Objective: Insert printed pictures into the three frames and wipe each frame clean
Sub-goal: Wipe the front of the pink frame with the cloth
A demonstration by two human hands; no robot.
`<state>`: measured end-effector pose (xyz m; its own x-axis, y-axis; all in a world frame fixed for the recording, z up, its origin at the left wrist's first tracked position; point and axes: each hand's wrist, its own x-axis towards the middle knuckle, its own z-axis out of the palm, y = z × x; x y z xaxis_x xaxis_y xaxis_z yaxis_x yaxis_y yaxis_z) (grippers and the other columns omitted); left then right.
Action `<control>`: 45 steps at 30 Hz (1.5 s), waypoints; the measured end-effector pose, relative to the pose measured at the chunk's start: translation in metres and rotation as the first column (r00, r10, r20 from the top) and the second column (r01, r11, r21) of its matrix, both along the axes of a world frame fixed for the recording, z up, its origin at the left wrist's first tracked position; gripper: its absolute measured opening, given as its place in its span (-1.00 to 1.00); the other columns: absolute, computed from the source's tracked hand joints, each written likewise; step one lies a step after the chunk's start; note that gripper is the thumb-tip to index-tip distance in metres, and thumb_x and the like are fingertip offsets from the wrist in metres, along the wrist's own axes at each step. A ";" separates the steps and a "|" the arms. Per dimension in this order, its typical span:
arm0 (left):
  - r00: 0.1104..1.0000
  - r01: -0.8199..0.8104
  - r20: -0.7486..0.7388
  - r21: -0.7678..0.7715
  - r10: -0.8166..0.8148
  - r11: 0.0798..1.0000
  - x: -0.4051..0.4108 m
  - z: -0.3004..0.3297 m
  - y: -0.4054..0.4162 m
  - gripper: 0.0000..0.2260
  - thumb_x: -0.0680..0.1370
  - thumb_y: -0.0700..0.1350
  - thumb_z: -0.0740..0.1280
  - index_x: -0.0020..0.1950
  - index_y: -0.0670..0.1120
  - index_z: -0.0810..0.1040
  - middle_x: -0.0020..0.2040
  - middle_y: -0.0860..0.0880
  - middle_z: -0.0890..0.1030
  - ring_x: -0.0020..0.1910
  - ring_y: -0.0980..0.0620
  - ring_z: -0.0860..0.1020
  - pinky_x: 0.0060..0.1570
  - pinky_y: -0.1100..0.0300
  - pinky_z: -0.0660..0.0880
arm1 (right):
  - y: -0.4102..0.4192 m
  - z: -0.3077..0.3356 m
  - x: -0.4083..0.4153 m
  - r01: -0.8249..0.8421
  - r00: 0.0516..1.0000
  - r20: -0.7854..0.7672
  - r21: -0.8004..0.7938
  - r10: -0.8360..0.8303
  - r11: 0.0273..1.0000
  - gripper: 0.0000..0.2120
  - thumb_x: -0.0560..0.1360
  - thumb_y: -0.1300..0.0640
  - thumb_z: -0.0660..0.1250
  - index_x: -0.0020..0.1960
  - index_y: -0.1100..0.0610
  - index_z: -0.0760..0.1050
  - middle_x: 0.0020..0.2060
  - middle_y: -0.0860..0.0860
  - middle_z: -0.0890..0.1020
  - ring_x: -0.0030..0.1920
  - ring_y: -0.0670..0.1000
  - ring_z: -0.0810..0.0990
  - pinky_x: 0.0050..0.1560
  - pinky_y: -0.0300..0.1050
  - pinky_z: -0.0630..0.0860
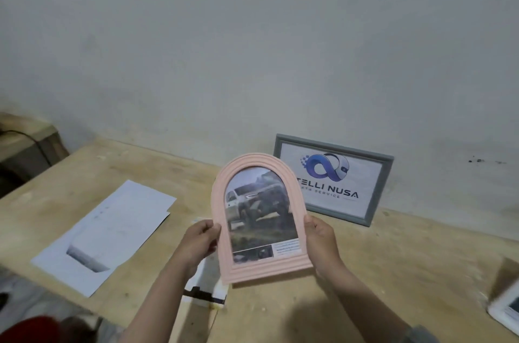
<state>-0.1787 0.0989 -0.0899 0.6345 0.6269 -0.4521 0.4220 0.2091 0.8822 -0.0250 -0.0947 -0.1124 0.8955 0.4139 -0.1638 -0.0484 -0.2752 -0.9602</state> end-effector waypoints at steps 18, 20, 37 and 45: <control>0.928 -0.368 0.039 -0.059 0.370 0.928 -0.066 -0.055 0.159 -0.74 0.61 -0.07 0.24 -0.05 -0.29 0.49 -0.17 -0.18 0.47 -0.21 -0.11 0.37 -0.20 0.10 0.28 | 0.221 -0.057 0.045 -0.233 0.835 0.294 -0.579 0.466 0.781 -0.55 0.54 0.04 0.22 0.40 0.14 0.29 0.31 0.10 0.42 0.32 0.14 0.35 0.33 0.04 0.31; 0.923 -0.380 0.038 -0.060 0.382 0.923 -0.067 -0.060 0.167 -0.72 0.61 -0.06 0.24 -0.03 -0.30 0.48 -0.15 -0.17 0.49 -0.18 -0.11 0.38 -0.16 0.05 0.28 | 0.240 -0.062 0.064 -0.199 0.715 0.319 -0.760 0.622 0.619 -0.47 0.52 -0.02 0.22 0.44 0.08 0.19 0.42 0.13 0.27 0.39 0.19 0.25 0.39 0.14 0.18; 0.883 -0.455 0.136 0.017 0.449 0.890 -0.038 -0.058 0.157 -0.75 0.62 -0.07 0.21 -0.17 -0.16 0.53 -0.27 -0.20 0.55 -0.28 -0.09 0.46 -0.20 0.05 0.38 | 0.246 -0.015 0.089 -0.216 0.777 0.476 -0.413 0.411 0.885 -0.78 0.57 0.20 0.14 0.17 0.14 0.46 -0.08 0.11 0.62 -0.09 0.15 0.57 -0.19 -0.07 0.47; 0.910 -0.373 0.238 0.107 0.341 0.922 -0.009 -0.021 0.115 -0.71 0.62 -0.08 0.18 -0.29 -0.10 0.41 -0.46 0.00 0.33 -0.45 0.01 0.24 -0.38 0.12 0.18 | 0.208 0.038 0.053 -0.330 0.090 0.866 -0.441 0.493 0.835 -0.42 0.31 0.47 0.27 0.33 0.31 0.41 0.30 0.23 0.47 0.29 0.17 0.48 0.24 0.04 0.47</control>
<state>-0.1880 0.2142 -0.1108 0.4258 0.8780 -0.2187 0.1449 0.1725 0.9743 0.0278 0.1134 -0.0743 0.0976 0.8269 0.5538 0.9888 -0.0173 -0.1484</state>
